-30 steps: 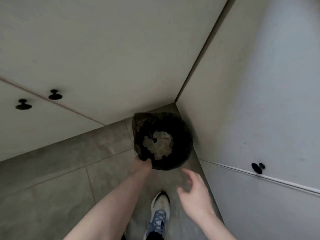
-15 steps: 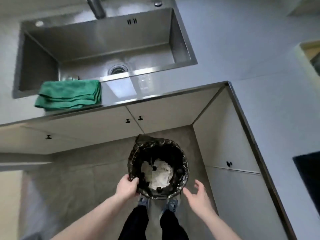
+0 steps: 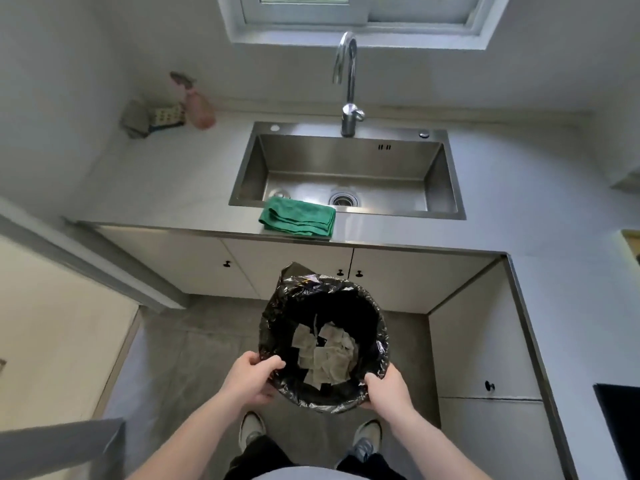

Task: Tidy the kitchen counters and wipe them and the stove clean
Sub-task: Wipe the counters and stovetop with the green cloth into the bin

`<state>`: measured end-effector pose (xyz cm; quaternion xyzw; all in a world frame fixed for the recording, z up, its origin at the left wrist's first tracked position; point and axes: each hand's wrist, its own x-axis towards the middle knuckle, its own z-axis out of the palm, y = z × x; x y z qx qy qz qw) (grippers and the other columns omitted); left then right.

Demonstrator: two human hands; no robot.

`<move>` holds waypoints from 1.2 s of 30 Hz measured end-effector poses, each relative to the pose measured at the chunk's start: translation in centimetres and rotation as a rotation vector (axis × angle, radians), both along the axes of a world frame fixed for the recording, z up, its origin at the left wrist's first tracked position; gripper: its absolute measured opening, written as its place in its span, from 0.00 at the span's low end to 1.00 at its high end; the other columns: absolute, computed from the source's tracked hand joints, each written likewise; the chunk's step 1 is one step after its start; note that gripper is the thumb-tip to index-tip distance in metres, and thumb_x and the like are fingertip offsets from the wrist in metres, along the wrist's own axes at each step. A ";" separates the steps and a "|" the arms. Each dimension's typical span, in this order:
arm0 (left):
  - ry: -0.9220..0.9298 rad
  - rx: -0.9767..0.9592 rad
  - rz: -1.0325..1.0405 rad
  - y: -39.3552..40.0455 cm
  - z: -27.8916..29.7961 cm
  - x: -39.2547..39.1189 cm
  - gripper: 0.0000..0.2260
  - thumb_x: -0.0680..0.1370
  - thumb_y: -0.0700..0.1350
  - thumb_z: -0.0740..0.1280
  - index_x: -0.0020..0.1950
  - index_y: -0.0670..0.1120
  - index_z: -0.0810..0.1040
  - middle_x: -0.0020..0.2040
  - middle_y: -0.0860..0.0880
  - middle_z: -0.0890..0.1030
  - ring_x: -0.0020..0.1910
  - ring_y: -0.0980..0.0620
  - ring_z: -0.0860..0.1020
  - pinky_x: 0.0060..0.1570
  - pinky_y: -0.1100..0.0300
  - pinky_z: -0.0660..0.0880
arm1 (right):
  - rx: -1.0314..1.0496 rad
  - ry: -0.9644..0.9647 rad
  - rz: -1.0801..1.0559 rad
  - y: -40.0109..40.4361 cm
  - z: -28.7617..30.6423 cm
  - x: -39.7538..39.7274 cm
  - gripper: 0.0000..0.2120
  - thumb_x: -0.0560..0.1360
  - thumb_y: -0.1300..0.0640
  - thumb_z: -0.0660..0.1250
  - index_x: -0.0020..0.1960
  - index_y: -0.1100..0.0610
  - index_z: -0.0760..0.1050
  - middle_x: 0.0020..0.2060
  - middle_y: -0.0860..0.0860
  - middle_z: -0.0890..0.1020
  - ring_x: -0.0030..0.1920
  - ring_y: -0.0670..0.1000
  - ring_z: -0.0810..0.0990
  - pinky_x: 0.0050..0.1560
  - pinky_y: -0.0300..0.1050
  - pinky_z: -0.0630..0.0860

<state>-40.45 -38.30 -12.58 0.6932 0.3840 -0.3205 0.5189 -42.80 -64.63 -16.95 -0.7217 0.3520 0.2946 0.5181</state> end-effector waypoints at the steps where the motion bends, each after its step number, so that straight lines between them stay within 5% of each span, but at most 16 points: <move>1: 0.000 -0.014 0.029 1.1 0.2 0.1 0.17 0.73 0.46 0.77 0.51 0.41 0.72 0.44 0.42 0.81 0.35 0.44 0.79 0.36 0.50 0.81 | 0.014 -0.019 -0.008 1.4 1.0 0.7 0.16 0.73 0.59 0.60 0.58 0.48 0.75 0.51 0.51 0.83 0.49 0.54 0.85 0.48 0.55 0.85; 4: -0.006 -0.068 0.076 6.3 0.1 0.9 0.19 0.73 0.48 0.78 0.58 0.45 0.74 0.52 0.40 0.84 0.36 0.45 0.85 0.29 0.55 0.80 | 0.043 -0.053 -0.010 6.9 3.5 2.5 0.14 0.74 0.66 0.58 0.56 0.55 0.74 0.51 0.56 0.81 0.44 0.57 0.86 0.36 0.51 0.85; 8: 0.020 -0.049 0.058 14.1 -1.3 1.7 0.15 0.74 0.41 0.73 0.60 0.42 0.77 0.52 0.38 0.84 0.43 0.40 0.86 0.36 0.46 0.84 | 0.019 -0.054 0.085 14.2 5.5 4.4 0.10 0.74 0.66 0.59 0.51 0.57 0.75 0.47 0.55 0.82 0.35 0.56 0.86 0.30 0.45 0.82; 13: 0.004 -0.008 0.020 21.8 -3.0 2.8 0.11 0.71 0.34 0.65 0.52 0.38 0.80 0.43 0.38 0.85 0.39 0.40 0.84 0.42 0.45 0.83 | 0.096 0.039 0.134 20.8 4.6 6.3 0.08 0.75 0.66 0.62 0.53 0.64 0.75 0.40 0.59 0.83 0.34 0.59 0.85 0.43 0.57 0.84; 16: 0.018 0.024 0.028 24.2 -2.2 3.6 0.10 0.74 0.30 0.63 0.51 0.37 0.80 0.41 0.38 0.85 0.35 0.40 0.85 0.29 0.54 0.81 | 0.086 0.075 0.199 22.1 5.2 8.3 0.30 0.78 0.49 0.70 0.76 0.56 0.64 0.51 0.54 0.80 0.47 0.57 0.85 0.38 0.53 0.84; 18: 0.029 0.031 0.022 25.5 -2.2 4.1 0.10 0.74 0.30 0.63 0.52 0.36 0.80 0.40 0.38 0.84 0.33 0.42 0.84 0.23 0.59 0.77 | -0.038 0.002 0.281 21.6 5.7 10.6 0.45 0.75 0.38 0.70 0.82 0.52 0.53 0.68 0.55 0.75 0.64 0.58 0.78 0.50 0.55 0.84; 21: 0.058 0.053 0.040 27.6 -3.3 5.7 0.11 0.73 0.30 0.63 0.54 0.34 0.79 0.41 0.36 0.85 0.32 0.41 0.84 0.22 0.60 0.76 | -0.278 -0.250 0.374 20.3 5.6 15.9 0.43 0.77 0.38 0.68 0.82 0.54 0.53 0.80 0.54 0.61 0.78 0.55 0.62 0.77 0.52 0.62; 28: 0.096 0.100 0.176 29.8 -4.4 9.8 0.06 0.74 0.28 0.62 0.49 0.34 0.76 0.40 0.37 0.82 0.33 0.39 0.84 0.22 0.59 0.78 | -0.603 -0.431 0.505 20.0 4.1 29.5 0.39 0.80 0.39 0.62 0.83 0.49 0.48 0.83 0.52 0.45 0.82 0.59 0.44 0.80 0.59 0.48; 36: 0.189 0.067 0.240 34.0 -6.8 14.5 0.11 0.74 0.30 0.62 0.55 0.34 0.77 0.50 0.35 0.82 0.39 0.39 0.86 0.25 0.59 0.79 | -0.718 -0.193 0.666 20.6 0.0 37.0 0.41 0.78 0.31 0.57 0.83 0.43 0.42 0.82 0.49 0.36 0.80 0.64 0.36 0.74 0.76 0.48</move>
